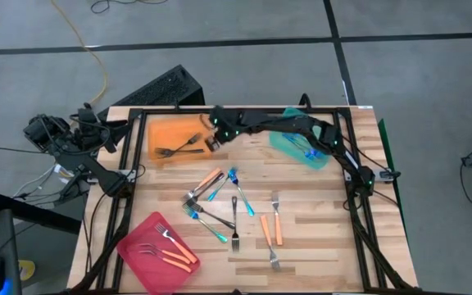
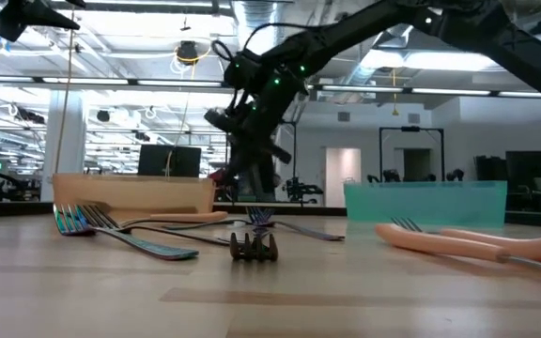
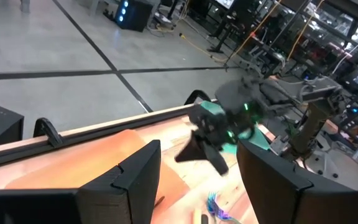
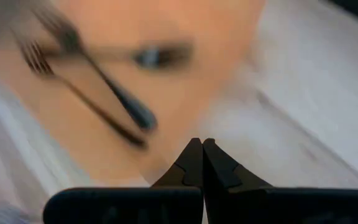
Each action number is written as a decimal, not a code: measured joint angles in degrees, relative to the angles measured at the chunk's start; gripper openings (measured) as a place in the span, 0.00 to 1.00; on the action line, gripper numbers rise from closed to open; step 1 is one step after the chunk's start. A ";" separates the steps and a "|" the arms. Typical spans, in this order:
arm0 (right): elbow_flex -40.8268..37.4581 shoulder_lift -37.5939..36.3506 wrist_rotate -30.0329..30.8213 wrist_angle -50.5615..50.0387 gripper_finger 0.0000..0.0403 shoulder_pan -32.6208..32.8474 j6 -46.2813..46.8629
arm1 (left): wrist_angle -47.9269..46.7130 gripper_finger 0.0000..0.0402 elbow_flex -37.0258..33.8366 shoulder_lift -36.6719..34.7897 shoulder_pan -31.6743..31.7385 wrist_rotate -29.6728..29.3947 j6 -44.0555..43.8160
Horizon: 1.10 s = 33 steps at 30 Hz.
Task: Sort silverware by color (type)
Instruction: Adjust the orange bin
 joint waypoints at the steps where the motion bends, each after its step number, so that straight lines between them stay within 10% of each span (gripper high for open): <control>1: 0.00 -0.18 2.81 -3.31 0.04 0.76 -1.69 | 0.00 0.49 0.00 0.00 0.00 0.18 0.00; 18: -6.67 0.10 13.49 6.58 0.04 5.67 0.56 | 0.01 0.49 -0.02 0.00 0.00 0.21 0.13; 33: -6.51 0.21 3.56 23.75 0.04 4.10 -5.12 | 0.00 0.49 -0.02 0.00 0.00 0.19 -0.02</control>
